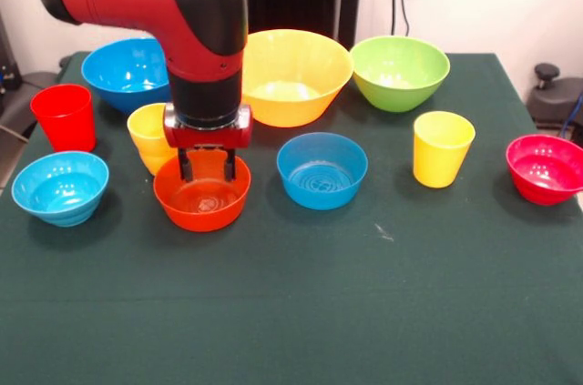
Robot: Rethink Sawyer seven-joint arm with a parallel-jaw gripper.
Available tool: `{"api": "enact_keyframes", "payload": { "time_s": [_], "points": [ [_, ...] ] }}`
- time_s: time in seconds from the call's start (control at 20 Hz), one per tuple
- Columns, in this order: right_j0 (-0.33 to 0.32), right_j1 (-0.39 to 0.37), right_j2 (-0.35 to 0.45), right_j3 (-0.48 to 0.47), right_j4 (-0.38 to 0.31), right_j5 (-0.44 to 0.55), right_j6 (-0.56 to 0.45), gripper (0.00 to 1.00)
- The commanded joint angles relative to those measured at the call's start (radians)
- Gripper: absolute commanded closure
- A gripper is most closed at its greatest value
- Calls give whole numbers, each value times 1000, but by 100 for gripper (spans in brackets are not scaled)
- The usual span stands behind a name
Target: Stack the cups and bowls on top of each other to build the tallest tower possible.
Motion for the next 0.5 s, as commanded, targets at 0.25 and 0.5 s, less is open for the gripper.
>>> {"api": "enact_keyframes", "payload": {
  "time_s": [0.25,0.5],
  "points": [
    [-1,-127,88,149,39,26,26,0],
    [0,-153,93,158,62,44,26,0]
  ]
}}
